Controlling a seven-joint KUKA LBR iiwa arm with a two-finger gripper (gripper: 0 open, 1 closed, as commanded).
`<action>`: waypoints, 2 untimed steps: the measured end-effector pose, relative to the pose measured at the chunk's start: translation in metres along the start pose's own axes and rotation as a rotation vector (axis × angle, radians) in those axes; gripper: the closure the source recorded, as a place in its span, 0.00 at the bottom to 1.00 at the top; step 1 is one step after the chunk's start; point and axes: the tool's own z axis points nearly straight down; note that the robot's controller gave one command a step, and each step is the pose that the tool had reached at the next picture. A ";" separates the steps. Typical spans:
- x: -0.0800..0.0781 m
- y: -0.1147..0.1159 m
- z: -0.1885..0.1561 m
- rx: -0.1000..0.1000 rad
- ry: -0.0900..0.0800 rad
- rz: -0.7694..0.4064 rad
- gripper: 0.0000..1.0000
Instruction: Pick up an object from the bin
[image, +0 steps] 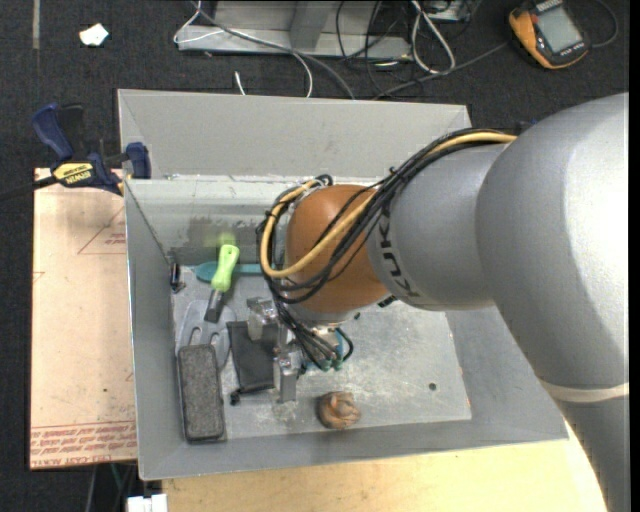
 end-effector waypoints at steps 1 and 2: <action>0.024 0.000 -0.003 0.000 0.000 -0.130 0.00; 0.020 -0.003 0.007 0.000 0.001 -0.063 0.00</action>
Offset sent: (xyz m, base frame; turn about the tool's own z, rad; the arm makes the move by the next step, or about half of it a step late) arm -0.0147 -0.0072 -0.0105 -0.0320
